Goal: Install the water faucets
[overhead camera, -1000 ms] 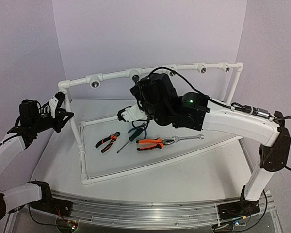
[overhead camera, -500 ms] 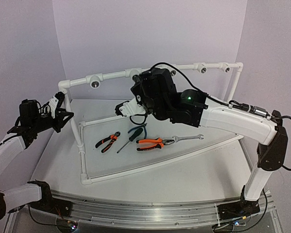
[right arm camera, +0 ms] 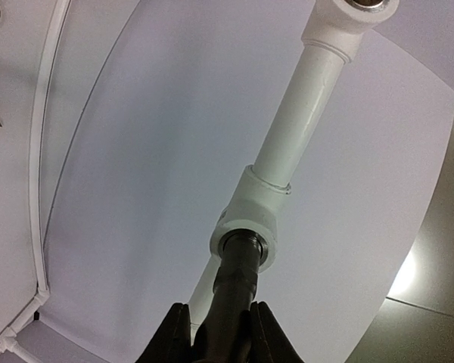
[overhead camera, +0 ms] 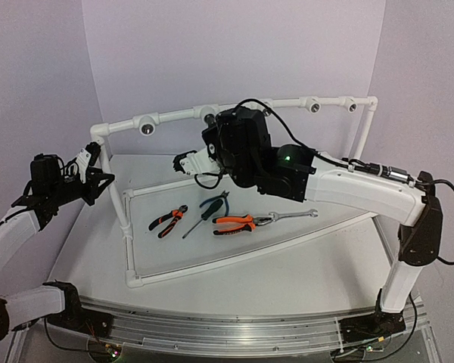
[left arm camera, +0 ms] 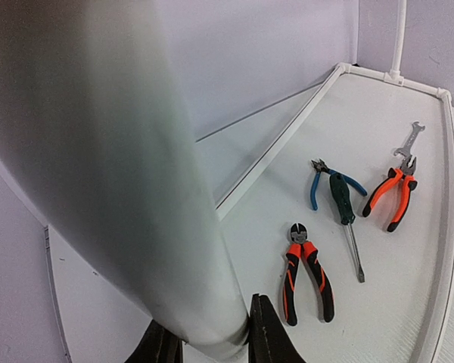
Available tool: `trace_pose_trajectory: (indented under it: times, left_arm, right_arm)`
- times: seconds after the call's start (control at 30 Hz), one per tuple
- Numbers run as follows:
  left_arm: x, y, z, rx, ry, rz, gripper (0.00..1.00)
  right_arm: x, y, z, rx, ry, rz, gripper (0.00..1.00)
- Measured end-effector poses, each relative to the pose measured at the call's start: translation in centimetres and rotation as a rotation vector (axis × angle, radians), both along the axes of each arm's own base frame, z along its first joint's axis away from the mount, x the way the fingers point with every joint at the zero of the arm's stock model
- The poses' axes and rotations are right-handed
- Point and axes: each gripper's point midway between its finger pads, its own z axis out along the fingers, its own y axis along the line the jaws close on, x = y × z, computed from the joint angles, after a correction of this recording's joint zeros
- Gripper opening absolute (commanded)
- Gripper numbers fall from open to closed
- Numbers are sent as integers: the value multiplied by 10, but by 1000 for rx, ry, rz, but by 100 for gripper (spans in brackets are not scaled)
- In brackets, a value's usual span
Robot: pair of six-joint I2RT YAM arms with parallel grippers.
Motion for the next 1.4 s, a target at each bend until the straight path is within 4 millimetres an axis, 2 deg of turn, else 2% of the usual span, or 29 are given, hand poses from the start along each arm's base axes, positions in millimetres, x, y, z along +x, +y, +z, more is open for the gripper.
trace_pose_trajectory:
  times: [0.17, 0.27, 0.6, 0.83, 1.03, 1.17, 1.4]
  left_arm:
    - [0, 0, 0, 0, 0, 1, 0]
    - [0, 0, 0, 0, -1, -1, 0]
    - [-2, -1, 0, 9, -13, -12, 0]
    - [-3, -2, 0, 9, -16, -16, 0]
    - [-3, -2, -1, 9, -18, -19, 0]
    - [-4, -2, 0, 10, -24, -18, 0]
    - [-4, -2, 0, 10, -25, -17, 0]
  right_arm:
    - [2, 1, -1, 130, -10, -38, 3]
    - [3, -1, -1, 300, -8, -83, 1]
    - [3, -3, -5, 992, 123, -173, 0]
    - [-1, -5, -5, 1482, 299, -155, 0]
    - [-3, -5, -6, 1837, 457, -145, 0]
    - [-3, -4, -6, 2015, 544, -145, 0]
    - [-2, -4, -7, 2151, 605, -150, 0]
